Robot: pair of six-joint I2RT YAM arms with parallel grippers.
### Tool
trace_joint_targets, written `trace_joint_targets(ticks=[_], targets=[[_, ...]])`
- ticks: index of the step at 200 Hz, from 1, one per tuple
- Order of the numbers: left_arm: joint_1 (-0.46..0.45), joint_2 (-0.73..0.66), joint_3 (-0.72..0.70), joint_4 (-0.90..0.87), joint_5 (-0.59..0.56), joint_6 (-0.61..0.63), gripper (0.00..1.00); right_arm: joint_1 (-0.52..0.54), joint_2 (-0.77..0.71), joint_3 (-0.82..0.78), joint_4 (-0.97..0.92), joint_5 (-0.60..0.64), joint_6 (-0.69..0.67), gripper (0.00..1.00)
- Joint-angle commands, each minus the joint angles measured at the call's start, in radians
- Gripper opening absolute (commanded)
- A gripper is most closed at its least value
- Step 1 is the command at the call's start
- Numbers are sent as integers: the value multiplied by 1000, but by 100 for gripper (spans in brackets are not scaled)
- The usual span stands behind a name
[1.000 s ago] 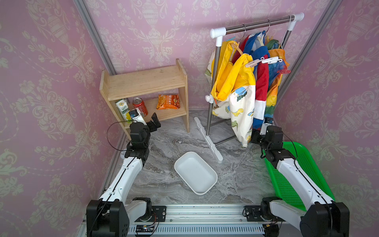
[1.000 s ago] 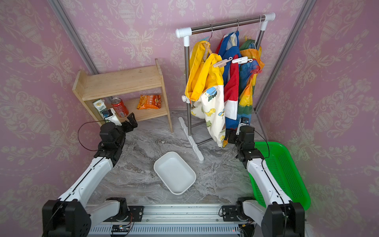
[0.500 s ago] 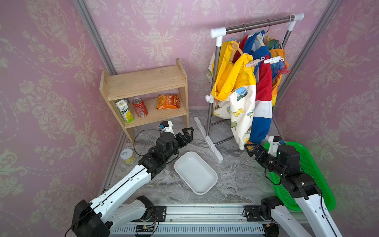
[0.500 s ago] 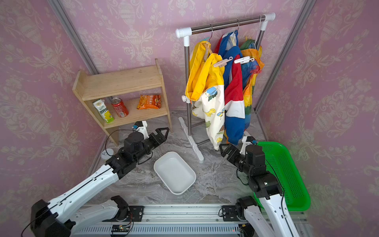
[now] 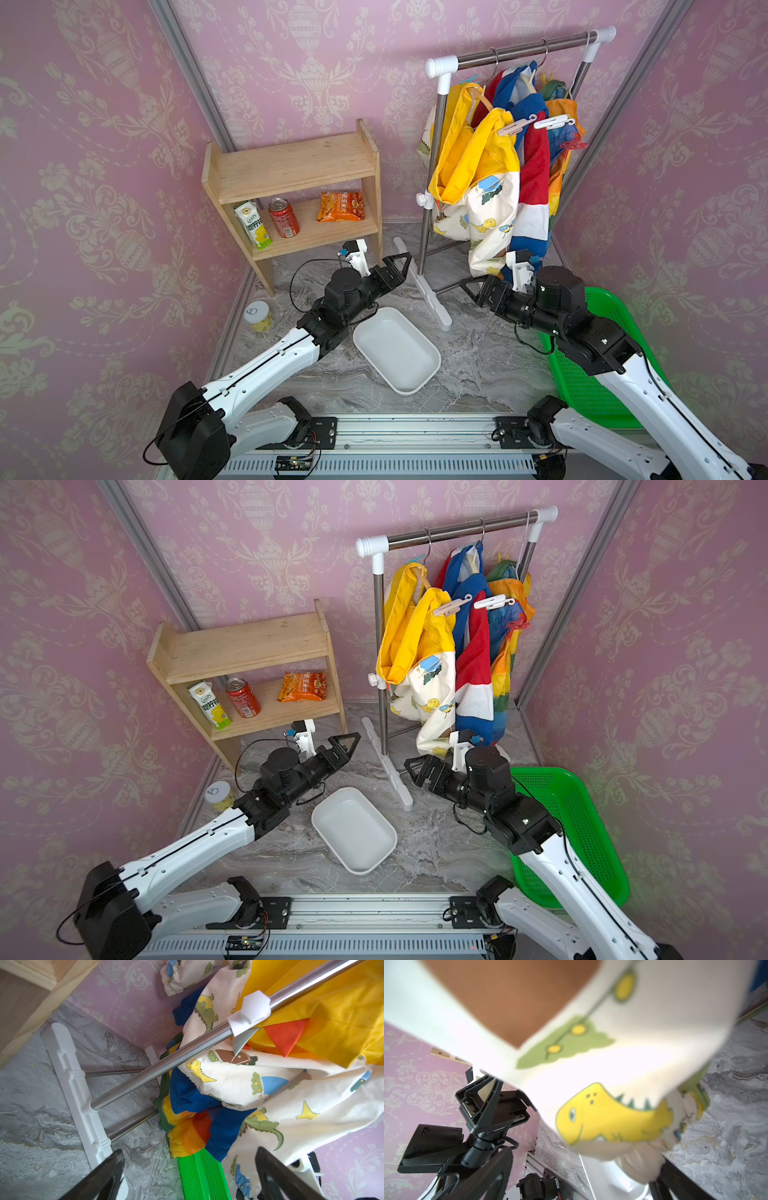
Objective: Remove the clothespins securing jackets to the hanger
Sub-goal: Pick up the hanger from the clothesline.
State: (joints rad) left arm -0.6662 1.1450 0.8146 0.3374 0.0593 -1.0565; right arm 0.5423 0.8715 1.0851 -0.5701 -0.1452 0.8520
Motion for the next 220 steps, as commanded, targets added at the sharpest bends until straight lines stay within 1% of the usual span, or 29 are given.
trace_joint_targets(ticks=[1,16,31,50,53,64,74,91,109,126,148,172,197,212,220], targets=[[-10,-11,30,45,56,73,99,36,15,81,-35,91,-120,100],[-10,2,77,-12,48,126,99,44,15,172,-68,181,-162,100],[-1,17,117,-88,-6,162,99,44,22,243,-84,247,-198,97],[20,25,147,-127,-66,206,95,47,53,340,-110,253,-249,89],[22,25,152,-136,-76,217,94,48,61,360,-120,257,-283,88],[26,21,181,-179,-117,270,93,52,92,446,-157,276,-342,85],[26,16,207,-226,-157,315,94,57,120,522,-172,297,-385,84],[31,6,242,-282,-193,384,94,65,161,628,-168,301,-459,83],[30,1,254,-294,-221,429,94,65,203,701,-131,303,-557,83],[33,11,260,-278,-215,445,93,65,259,763,-76,314,-659,81],[31,24,275,-279,-199,449,92,65,327,884,-36,317,-739,77],[31,22,258,-245,-191,446,91,65,364,991,-41,396,-837,77],[31,26,269,-257,-189,466,91,65,422,1066,-39,454,-932,77],[31,27,277,-255,-188,479,91,60,472,1111,-54,506,-973,77],[31,25,276,-250,-188,482,91,48,493,1124,-55,524,-974,76]])
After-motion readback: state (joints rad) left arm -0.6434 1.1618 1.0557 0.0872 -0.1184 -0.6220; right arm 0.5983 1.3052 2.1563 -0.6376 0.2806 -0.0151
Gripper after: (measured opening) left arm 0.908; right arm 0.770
